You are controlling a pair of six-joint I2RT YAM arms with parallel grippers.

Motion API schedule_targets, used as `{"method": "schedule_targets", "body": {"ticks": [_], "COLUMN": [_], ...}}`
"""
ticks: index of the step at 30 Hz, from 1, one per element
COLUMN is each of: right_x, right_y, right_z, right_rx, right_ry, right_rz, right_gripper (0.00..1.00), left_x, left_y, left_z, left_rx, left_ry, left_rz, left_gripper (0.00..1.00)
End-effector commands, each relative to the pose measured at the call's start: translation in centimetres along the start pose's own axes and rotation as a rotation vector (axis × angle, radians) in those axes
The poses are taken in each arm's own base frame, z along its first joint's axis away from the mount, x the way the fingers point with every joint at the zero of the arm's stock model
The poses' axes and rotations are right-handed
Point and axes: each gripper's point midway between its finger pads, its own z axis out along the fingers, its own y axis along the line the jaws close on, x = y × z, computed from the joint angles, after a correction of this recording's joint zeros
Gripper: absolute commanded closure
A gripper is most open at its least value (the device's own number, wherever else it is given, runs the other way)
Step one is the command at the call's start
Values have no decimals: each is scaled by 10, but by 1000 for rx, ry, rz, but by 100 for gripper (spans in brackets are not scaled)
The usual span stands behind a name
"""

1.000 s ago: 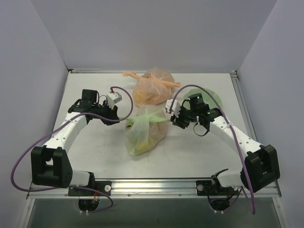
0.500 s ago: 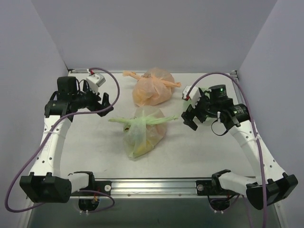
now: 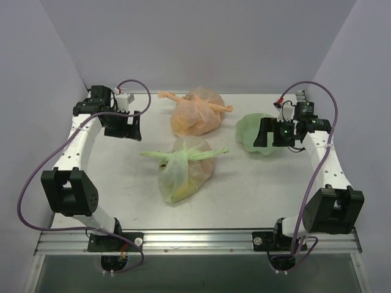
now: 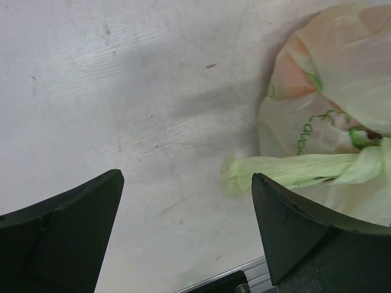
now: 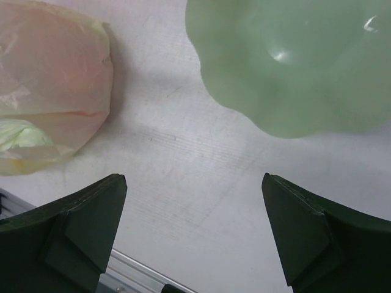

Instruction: Place the fake fruits into the plastic bag and tie a complex knot

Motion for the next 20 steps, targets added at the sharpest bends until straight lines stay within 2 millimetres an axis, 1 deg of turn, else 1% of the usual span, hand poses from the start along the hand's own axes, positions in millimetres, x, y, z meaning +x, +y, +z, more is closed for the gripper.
{"method": "schedule_targets", "body": {"ticks": [1, 2, 3, 4, 5, 6, 7, 8, 10, 11, 14, 18, 20], "right_x": [37, 45, 63, 73, 86, 101, 110, 115, 123, 123, 124, 117, 114], "right_y": [29, 36, 41, 44, 49, 47, 49, 52, 58, 58, 55, 59, 60], "right_z": [0, 2, 3, 3, 8, 9, 10, 10, 8, 8, 7, 3, 2], "right_rx": [-125, -149, -177, -169, -152, -124, -124, -129, -150, -149, -131, -141, -143], "right_ry": [96, 118, 147, 167, 205, 238, 257, 261, 260, 258, 259, 231, 220], "right_rz": [25, 5, -26, -48, -90, -130, -151, -164, -167, -167, -165, -177, -185], "right_gripper": [0, 0, 0, 0, 0, 0, 0, 0, 0, 0, 0, 0, 0], "left_x": [37, 46, 49, 66, 69, 75, 86, 88, 94, 99, 102, 98, 96], "left_y": [21, 23, 27, 28, 29, 28, 26, 23, 19, 20, 19, 24, 25], "left_z": [5, 7, 9, 10, 10, 9, 7, 6, 3, 4, 2, 0, 1], "left_rx": [-105, -113, -129, -136, -137, -135, -131, -123, -118, -122, -133, -174, -172], "left_ry": [111, 124, 112, 131, 121, 121, 121, 108, 96, 104, 100, 78, 76], "left_rz": [-17, 0, 22, 46, 64, 77, 83, 87, 83, 72, 46, 14, 27], "left_gripper": [3, 3, 3, 3, 3, 3, 3, 3, 3, 2, 3, 3, 3]}}
